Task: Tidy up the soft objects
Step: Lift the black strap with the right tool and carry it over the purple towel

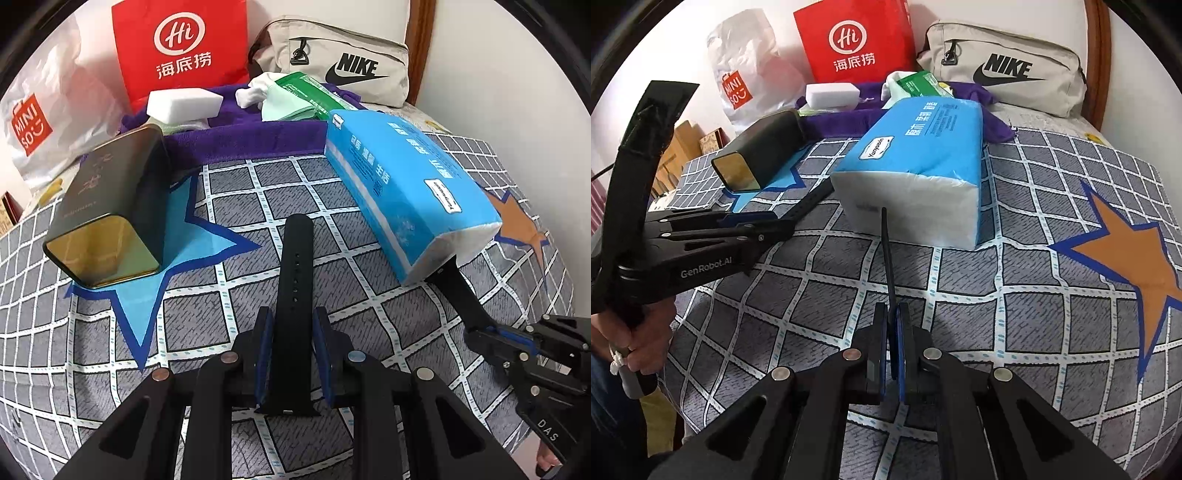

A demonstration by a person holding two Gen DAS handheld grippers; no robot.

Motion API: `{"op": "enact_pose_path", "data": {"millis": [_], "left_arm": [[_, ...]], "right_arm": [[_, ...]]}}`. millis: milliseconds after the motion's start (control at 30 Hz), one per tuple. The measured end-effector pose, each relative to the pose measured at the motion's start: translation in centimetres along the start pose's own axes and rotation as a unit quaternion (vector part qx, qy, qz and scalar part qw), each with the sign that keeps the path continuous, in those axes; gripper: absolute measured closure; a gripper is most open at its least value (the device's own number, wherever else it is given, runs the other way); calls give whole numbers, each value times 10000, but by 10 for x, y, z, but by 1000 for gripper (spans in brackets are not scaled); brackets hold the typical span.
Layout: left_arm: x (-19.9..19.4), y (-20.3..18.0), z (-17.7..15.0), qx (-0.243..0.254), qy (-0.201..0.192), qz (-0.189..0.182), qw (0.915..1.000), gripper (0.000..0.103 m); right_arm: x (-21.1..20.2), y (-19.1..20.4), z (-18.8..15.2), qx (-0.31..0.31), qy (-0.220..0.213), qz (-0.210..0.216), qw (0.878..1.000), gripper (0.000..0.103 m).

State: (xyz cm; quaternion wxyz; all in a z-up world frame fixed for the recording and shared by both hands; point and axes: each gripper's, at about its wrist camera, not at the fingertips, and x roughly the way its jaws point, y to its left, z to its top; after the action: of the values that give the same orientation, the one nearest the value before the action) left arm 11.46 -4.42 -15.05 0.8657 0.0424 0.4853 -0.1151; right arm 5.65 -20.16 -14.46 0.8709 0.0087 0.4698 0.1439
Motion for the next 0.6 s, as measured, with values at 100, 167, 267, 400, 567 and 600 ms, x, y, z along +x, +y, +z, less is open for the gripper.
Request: {"op": "enact_pose_path", "data": {"millis": [100,167,267,400,567,600], "left_arm": [[1,-1,1,35,23,-8,10000,82],[1,-1,2,50,29,-9,10000,82],[1,0,3,33,49,-45,10000,82],[3,1,5,117,24,-108,9999,83],[-2,7,5,34,99,-212,9997,83],[-4,7,5,27,93,-211,9997,83]], "right_arm": [[2,1,2,-16,0,40,10000,97],[5,2,5,-55,4,50,10000,97],[9,3,11,-33,-1,83,10000,97],[13,5,18,-51,-54,91,9999,98],[8,10,17,-152,-46,105,9998,99],[4,13,18,-166,-61,159,9997,99]]}}
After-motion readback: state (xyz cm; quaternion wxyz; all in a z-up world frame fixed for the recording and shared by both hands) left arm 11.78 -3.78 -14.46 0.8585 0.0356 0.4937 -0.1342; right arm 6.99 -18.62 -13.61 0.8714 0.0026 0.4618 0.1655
